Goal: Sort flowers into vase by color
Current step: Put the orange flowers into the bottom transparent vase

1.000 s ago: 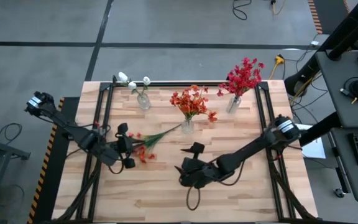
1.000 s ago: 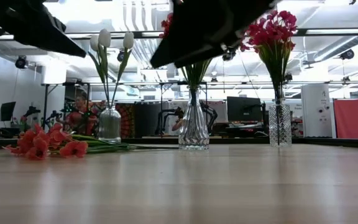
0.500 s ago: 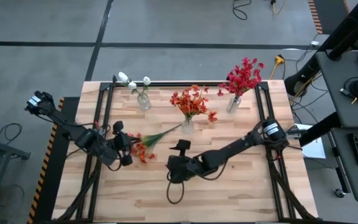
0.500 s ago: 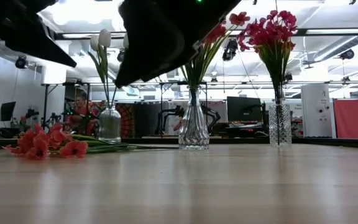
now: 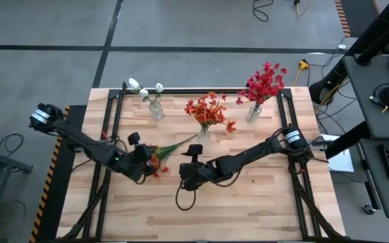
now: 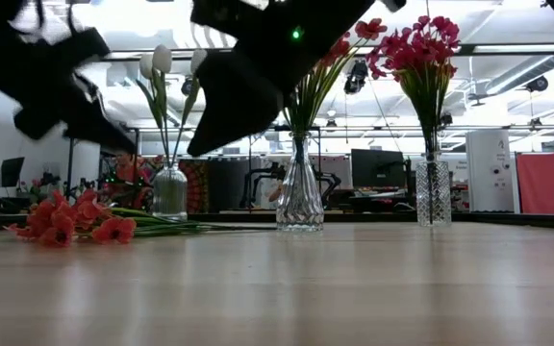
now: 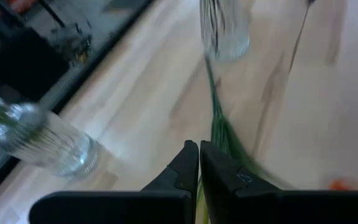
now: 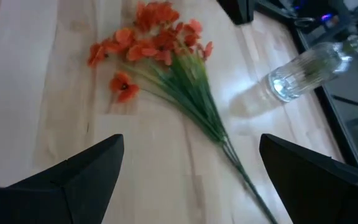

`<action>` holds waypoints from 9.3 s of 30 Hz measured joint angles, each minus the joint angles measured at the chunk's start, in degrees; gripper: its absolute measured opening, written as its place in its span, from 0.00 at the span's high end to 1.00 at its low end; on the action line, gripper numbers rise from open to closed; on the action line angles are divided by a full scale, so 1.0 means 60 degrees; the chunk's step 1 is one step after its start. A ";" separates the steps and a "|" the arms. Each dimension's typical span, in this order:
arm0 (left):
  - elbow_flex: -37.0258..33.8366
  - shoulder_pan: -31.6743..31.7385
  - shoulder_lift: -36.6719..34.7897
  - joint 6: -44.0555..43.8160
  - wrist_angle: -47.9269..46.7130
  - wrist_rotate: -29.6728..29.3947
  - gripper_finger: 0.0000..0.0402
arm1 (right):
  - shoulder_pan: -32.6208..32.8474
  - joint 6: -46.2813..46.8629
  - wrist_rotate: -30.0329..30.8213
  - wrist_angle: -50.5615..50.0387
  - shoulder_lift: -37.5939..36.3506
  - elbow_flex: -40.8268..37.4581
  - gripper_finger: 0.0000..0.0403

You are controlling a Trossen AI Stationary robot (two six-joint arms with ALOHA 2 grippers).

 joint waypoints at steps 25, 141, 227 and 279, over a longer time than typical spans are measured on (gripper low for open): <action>-0.1703 0.3249 0.1223 0.3633 0.4494 0.4474 1.00 | -0.1143 -0.1144 -0.1993 0.0687 0.0016 -0.0018 0.09; -0.2072 0.2050 -0.0517 0.2479 0.6862 0.4239 1.00 | -0.2017 -0.2462 -0.4163 0.0988 0.1758 0.0678 0.09; -0.2065 0.2061 -0.2843 0.3852 0.7679 0.3509 1.00 | 0.0247 0.0058 -0.4556 -0.0733 -0.1577 -0.1252 0.95; 0.0828 0.0935 0.5325 0.6049 1.3558 0.5754 1.00 | 0.1847 -0.2985 -0.4837 1.3477 -0.2291 -0.5151 0.95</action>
